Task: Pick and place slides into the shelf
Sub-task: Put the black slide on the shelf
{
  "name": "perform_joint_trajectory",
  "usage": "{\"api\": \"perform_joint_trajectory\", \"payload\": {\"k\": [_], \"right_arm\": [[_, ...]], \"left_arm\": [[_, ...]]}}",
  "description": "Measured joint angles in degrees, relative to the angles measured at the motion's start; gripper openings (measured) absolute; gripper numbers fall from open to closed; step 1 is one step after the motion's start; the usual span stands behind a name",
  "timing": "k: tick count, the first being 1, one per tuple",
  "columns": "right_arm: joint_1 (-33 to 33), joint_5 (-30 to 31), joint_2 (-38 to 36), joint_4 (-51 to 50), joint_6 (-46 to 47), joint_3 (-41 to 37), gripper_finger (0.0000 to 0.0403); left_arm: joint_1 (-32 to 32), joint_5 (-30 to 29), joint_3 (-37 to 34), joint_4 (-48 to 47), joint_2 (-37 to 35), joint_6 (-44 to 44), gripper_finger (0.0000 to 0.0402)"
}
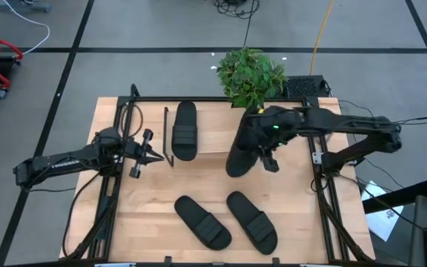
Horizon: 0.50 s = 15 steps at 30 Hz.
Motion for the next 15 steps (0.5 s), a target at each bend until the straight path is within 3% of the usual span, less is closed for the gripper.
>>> {"api": "perform_joint_trajectory", "payload": {"k": [3,9,15], "right_arm": [[3.8,6.2,-2.1,3.6,-1.4,0.0,0.0001],[10.2,16.4,-2.1,11.5,-5.6,-2.3,0.0001],[12.5,23.0,-1.5,18.4,-5.6,-4.9,0.0001]], "left_arm": [[-3.0,-0.6,0.1,6.3,0.0,-1.7,0.0026],[-10.5,-11.7,0.2,17.1,2.5,-4.7,0.0026],[-19.7,-21.5,1.3,21.5,9.5,3.9,0.0026]]}}
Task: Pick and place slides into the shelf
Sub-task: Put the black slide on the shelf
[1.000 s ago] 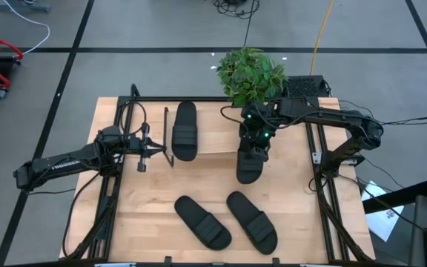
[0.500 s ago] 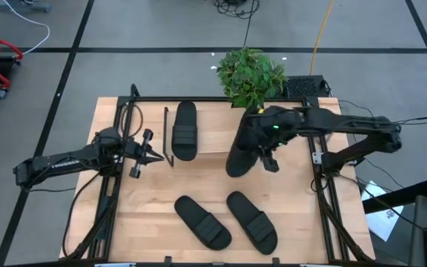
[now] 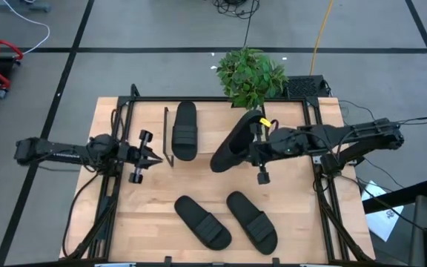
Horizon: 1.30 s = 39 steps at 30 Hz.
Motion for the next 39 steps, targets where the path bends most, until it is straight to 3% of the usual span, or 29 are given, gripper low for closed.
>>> {"api": "perform_joint_trajectory", "payload": {"k": [5,13,21,30,39], "right_arm": [[-0.4,1.5,0.0,4.7,3.4,-0.1,0.0002],[-2.2,1.9,-0.1,9.6,12.3,-0.2,0.0002],[-2.9,4.3,-1.0,9.6,22.8,-0.2,0.0003],[-4.6,4.1,-1.5,9.6,33.7,-0.2,0.0003],[-4.7,4.1,-1.5,11.0,37.7,-0.2,0.0004]], "left_arm": [[-8.5,-14.1,5.8,-2.0,8.7,10.6,0.0026],[-18.4,-39.1,23.5,-15.7,26.2,29.1,0.0026],[-26.2,-56.5,36.4,-17.5,36.0,48.3,0.0026],[-27.6,-59.9,42.8,-26.3,40.5,62.8,0.0044],[-28.9,-60.3,45.2,-22.1,42.2,77.1,0.017]]}}
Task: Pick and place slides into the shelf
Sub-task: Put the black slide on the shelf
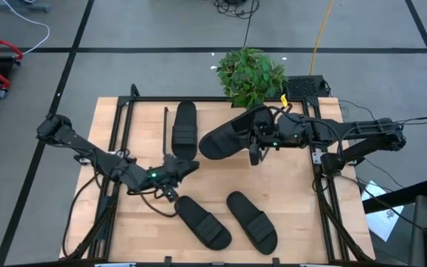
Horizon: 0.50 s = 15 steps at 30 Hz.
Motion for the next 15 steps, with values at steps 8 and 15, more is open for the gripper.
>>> {"api": "perform_joint_trajectory", "payload": {"k": [8,15], "right_arm": [[0.0,-0.1,1.9,1.8,1.3,0.0,0.0004],[0.1,-2.5,5.5,10.1,1.6,0.0,0.0004]], "left_arm": [[1.3,0.7,2.8,2.5,-0.1,6.5,0.0231],[2.9,0.6,3.0,0.7,-0.1,7.0,0.023]]}}
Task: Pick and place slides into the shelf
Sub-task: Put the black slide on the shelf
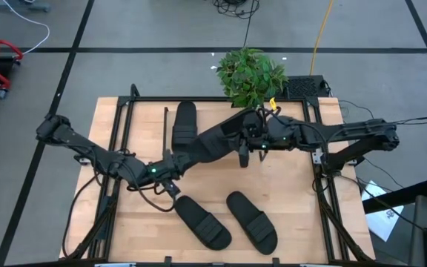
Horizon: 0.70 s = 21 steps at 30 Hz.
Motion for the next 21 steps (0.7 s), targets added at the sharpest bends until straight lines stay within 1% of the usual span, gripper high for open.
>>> {"api": "perform_joint_trajectory", "payload": {"k": [4,10,15,18,21], "right_arm": [[-0.6,-1.6,1.1,2.8,0.1,0.0,0.0004],[-1.4,-1.7,1.0,2.4,1.4,0.0,0.0004],[-1.4,-1.8,2.8,3.1,2.0,0.0,0.0004],[-1.5,-2.8,4.4,4.5,2.9,0.0,0.0004],[-1.5,-3.7,5.4,5.6,3.3,0.1,0.0004]], "left_arm": [[1.3,-0.8,0.0,-3.0,0.0,-0.2,0.0224],[2.8,-1.8,0.0,-2.9,0.0,1.9,0.0223],[5.0,-1.6,0.0,-2.8,0.0,4.3,0.0223],[6.5,-1.6,-0.1,-1.3,0.1,5.4,0.0223],[8.1,-1.4,0.1,-1.7,0.0,5.5,0.0223]]}}
